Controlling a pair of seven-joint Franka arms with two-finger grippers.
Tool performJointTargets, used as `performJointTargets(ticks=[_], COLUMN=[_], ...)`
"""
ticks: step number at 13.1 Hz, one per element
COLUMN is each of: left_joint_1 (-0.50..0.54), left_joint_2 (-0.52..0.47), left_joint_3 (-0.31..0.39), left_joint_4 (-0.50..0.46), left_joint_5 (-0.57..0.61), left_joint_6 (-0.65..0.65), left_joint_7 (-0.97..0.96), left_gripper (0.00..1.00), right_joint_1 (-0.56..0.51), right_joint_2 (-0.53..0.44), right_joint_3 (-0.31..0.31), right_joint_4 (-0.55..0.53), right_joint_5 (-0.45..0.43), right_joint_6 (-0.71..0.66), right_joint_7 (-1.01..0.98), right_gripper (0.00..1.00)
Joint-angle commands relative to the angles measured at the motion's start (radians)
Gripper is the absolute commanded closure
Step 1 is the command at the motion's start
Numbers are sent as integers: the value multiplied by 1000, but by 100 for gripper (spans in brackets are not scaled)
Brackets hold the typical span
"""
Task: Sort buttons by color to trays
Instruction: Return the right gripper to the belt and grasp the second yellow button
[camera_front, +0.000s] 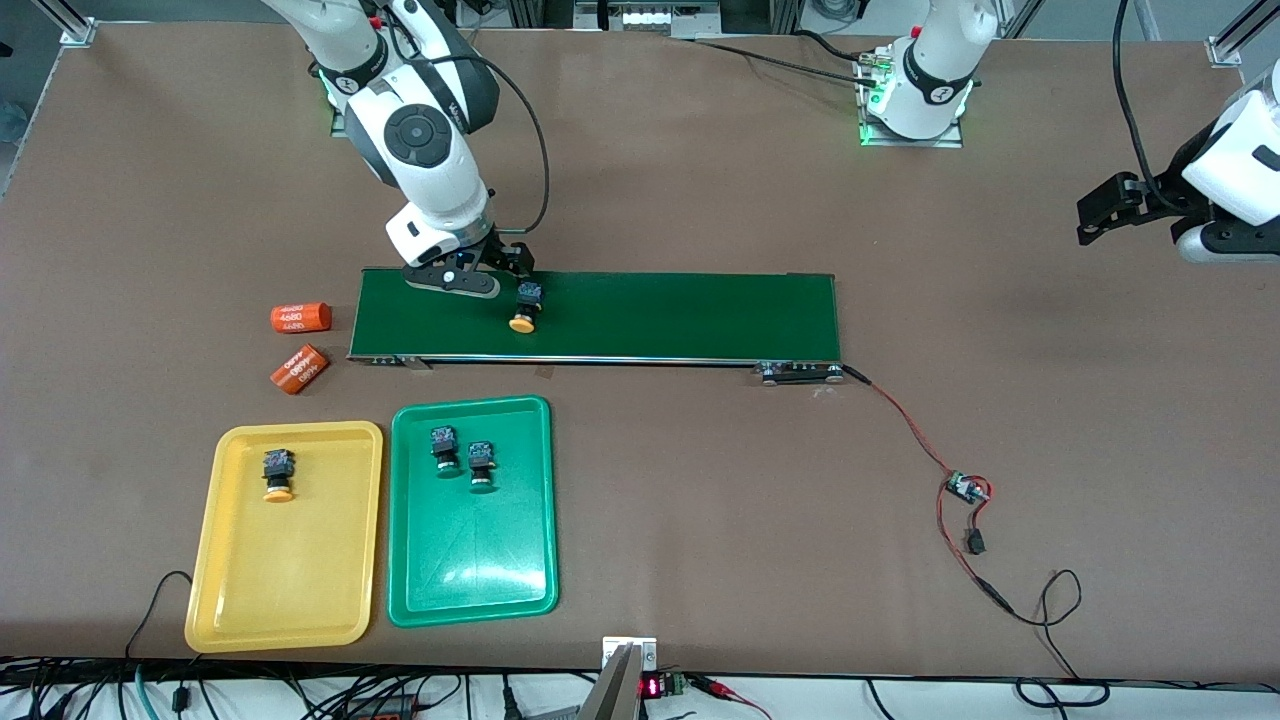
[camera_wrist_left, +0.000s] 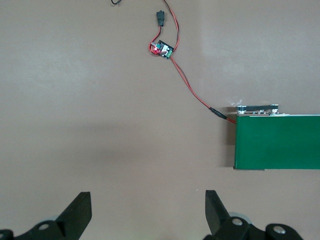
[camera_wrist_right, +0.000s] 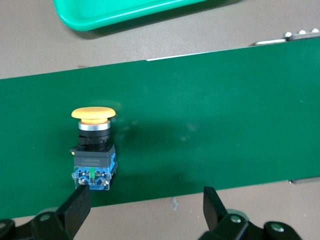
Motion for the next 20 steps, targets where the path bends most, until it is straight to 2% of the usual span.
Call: performJointTargets(ticks=[1, 8, 13, 15, 20], left_joint_1=[-1, -1, -1, -1, -1], left_joint_2=[-10, -10, -10, -8, -8], left_joint_3=[-1, -1, -1, -1, -1], left_joint_4=[6, 6, 6, 6, 6], left_joint_5=[12, 12, 12, 12, 12], left_joint_6=[-15, -15, -15, -15, -15], left_joint_7=[23, 23, 23, 23, 23], left_gripper=[0, 0, 0, 0, 0], right_joint_1=[7, -4, -4, -4, -4], right_joint_2=[10, 62, 114, 116, 126], right_joint_3=[2, -8, -53, -67, -81], right_joint_4=[13, 13, 13, 13, 13], right_joint_5=[-23, -29, -94, -123, -125], right_joint_6=[7, 102, 144, 144, 144], right_joint_7=[-20, -21, -29, -44, -70], right_gripper=[0, 0, 0, 10, 54])
